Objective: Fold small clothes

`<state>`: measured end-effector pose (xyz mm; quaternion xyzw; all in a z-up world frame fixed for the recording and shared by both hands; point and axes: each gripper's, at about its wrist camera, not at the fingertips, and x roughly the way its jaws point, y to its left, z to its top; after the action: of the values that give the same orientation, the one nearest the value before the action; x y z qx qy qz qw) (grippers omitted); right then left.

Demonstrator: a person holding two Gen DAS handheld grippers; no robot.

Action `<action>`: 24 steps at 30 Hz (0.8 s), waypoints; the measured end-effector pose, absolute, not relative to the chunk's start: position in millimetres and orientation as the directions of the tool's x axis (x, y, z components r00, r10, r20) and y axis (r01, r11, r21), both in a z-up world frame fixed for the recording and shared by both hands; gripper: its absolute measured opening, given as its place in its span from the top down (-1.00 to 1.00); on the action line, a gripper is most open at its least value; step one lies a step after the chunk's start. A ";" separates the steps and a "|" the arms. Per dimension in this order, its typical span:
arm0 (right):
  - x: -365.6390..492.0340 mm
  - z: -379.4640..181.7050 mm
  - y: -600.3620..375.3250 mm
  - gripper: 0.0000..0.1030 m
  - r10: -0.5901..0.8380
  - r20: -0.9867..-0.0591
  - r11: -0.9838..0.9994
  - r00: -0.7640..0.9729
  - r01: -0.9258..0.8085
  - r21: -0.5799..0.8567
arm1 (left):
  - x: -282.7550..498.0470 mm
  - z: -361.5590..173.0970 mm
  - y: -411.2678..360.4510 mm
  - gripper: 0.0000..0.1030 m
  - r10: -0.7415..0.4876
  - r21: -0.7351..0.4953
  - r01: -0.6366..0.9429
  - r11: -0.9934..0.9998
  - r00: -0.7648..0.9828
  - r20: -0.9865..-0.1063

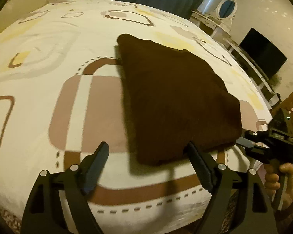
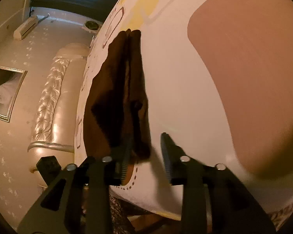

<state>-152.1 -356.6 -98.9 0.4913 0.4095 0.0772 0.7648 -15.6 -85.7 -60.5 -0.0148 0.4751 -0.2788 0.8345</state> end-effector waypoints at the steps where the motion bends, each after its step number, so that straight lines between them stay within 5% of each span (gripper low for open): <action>1: -154.6 -97.3 -354.5 0.19 0.510 -0.551 0.506 0.661 0.288 0.813 | -19.3 -58.9 -84.3 -0.60 -0.460 -0.268 0.443 0.856 0.412 -0.787; 6: -165.9 -82.5 -326.5 -0.32 0.425 -0.612 0.589 0.667 0.310 0.746 | -34.6 -49.0 -81.7 -0.64 -0.403 -0.195 0.431 0.881 0.466 -0.788; 14: -176.0 -57.4 -266.0 -0.52 0.185 -0.787 0.854 0.589 0.299 0.425 | -56.6 -33.1 -84.9 -0.66 -0.353 -0.122 0.427 0.896 0.519 -0.778; 24: -184.9 -56.5 -231.1 -0.61 -0.010 -0.812 0.932 0.584 0.299 0.203 | -75.1 -25.9 -75.4 -0.67 -0.328 -0.102 0.398 0.912 0.555 -0.765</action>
<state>-184.9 -231.1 -56.5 0.1611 0.4477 -0.0883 0.8751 -75.1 -75.4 -25.9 0.0415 0.4246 -0.2061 0.8807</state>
